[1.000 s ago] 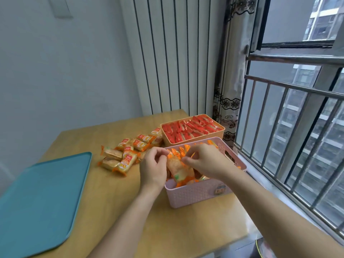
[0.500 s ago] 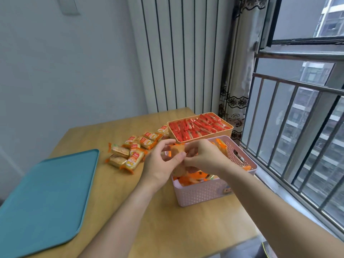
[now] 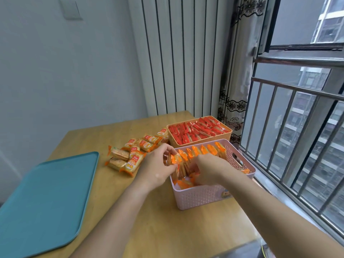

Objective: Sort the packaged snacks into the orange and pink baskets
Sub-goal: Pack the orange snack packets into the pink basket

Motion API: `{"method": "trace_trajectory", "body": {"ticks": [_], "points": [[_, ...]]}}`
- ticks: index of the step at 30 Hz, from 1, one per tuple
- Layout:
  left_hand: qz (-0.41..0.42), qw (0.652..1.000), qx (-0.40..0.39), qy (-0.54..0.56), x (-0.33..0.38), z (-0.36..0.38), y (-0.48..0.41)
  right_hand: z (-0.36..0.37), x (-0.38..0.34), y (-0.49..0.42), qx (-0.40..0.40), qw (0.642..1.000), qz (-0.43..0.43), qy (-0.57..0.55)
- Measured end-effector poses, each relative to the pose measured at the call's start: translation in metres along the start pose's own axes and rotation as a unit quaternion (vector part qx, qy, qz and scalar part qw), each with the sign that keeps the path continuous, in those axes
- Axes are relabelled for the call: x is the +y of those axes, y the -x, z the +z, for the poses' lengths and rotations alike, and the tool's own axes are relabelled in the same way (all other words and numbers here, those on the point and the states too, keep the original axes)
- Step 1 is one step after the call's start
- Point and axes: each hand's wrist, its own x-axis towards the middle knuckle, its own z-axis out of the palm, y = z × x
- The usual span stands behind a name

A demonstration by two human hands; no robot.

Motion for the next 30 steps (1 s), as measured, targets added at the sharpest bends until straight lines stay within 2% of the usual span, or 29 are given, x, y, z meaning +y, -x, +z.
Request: {"method": "trace_trajectory", "body": {"ticks": [3, 5, 8, 10, 14, 17, 22, 24, 26, 28, 30], "points": [[0.005, 1.0, 0.0, -0.021, 0.001, -0.002, 0.001, -0.001, -0.001, 0.002, 0.002, 0.999, 0.01, 0.041], [0.003, 1.0, 0.005, 0.004, 0.0, -0.002, -0.001, -0.007, 0.001, 0.007, 0.034, 0.999, 0.018, 0.034], [-0.013, 0.999, 0.016, 0.048, -0.003, -0.001, -0.003, -0.023, 0.007, 0.011, 0.112, 0.992, 0.045, -0.046], [-0.02, 0.999, 0.004, 0.031, -0.007, 0.002, -0.004, -0.032, 0.012, 0.013, 0.129, 0.984, 0.047, -0.115], [0.007, 0.997, -0.005, -0.074, -0.004, 0.011, -0.002, -0.035, 0.013, 0.011, 0.111, 0.945, 0.079, -0.298], [-0.007, 0.981, -0.009, -0.196, 0.003, 0.017, 0.0, -0.03, 0.009, 0.004, 0.096, 0.935, 0.097, -0.326], [-0.071, 0.955, -0.061, -0.28, 0.011, 0.019, -0.005, -0.014, -0.001, -0.012, 0.103, 0.934, 0.109, -0.324], [-0.076, 0.958, -0.065, -0.269, 0.016, 0.017, -0.008, -0.008, -0.008, -0.017, 0.101, 0.949, 0.101, -0.281], [-0.072, 0.971, -0.021, -0.228, 0.019, 0.014, -0.009, -0.004, -0.012, -0.02, 0.077, 0.957, 0.093, -0.265], [-0.03, 0.982, -0.005, -0.188, 0.016, 0.014, -0.009, -0.003, -0.01, -0.02, 0.036, 0.951, 0.084, -0.295], [0.018, 0.985, -0.046, -0.168, 0.011, 0.016, -0.007, -0.007, -0.005, -0.016, -0.007, 0.933, 0.088, -0.349]]}}
